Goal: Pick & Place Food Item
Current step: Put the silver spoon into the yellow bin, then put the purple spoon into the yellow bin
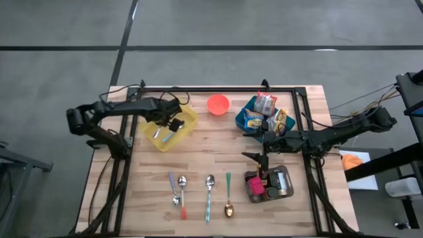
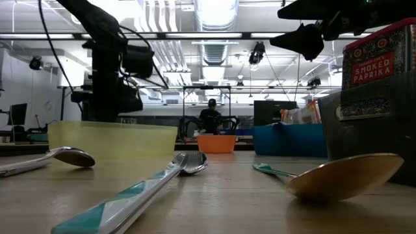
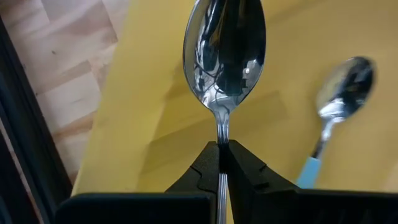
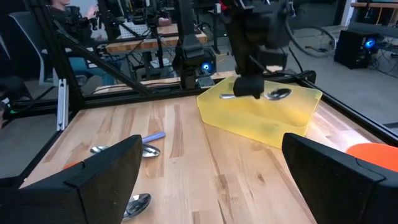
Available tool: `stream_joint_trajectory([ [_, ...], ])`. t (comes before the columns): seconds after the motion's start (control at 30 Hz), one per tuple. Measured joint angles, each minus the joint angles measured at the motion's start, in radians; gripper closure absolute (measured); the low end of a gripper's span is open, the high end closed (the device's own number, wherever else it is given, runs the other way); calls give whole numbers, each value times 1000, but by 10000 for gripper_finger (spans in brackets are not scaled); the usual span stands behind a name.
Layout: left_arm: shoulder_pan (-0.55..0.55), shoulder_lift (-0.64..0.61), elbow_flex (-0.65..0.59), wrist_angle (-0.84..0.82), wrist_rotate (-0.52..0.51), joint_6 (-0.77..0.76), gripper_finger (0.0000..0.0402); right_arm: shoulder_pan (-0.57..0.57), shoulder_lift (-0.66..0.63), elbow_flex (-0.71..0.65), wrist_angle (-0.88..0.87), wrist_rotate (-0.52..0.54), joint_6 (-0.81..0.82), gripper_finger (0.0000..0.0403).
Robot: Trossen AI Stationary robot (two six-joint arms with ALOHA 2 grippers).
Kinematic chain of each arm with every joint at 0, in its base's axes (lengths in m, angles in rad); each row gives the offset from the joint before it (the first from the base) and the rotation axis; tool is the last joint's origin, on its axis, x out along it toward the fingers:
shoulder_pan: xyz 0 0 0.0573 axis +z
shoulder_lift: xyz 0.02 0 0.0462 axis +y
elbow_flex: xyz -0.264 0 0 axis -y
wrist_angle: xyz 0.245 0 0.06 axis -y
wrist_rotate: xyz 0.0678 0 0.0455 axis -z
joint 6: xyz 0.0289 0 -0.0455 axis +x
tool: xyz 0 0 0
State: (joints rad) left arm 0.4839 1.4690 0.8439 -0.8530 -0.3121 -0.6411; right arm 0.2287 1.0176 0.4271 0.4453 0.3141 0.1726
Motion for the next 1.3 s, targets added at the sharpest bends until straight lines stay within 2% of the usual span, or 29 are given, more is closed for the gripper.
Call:
stream_joint_trajectory([
  [0.33, 0, 113, 0, 49, -9, -24, 392, 0, 0, 0, 0, 0, 0, 22],
  [0.77, 0, 119, -1, 79, 18, -19, 389, 0, 0, 0, 0, 0, 0, 22],
  [0.87, 0, 119, -1, 80, 34, -16, 369, 0, 0, 0, 0, 0, 0, 22],
  [1.17, 0, 119, -1, 88, 36, -13, 251, 0, 0, 0, 0, 0, 0, 22],
  [1.3, 0, 119, -1, 88, 36, -13, 220, 0, 0, 0, 0, 0, 0, 22],
])
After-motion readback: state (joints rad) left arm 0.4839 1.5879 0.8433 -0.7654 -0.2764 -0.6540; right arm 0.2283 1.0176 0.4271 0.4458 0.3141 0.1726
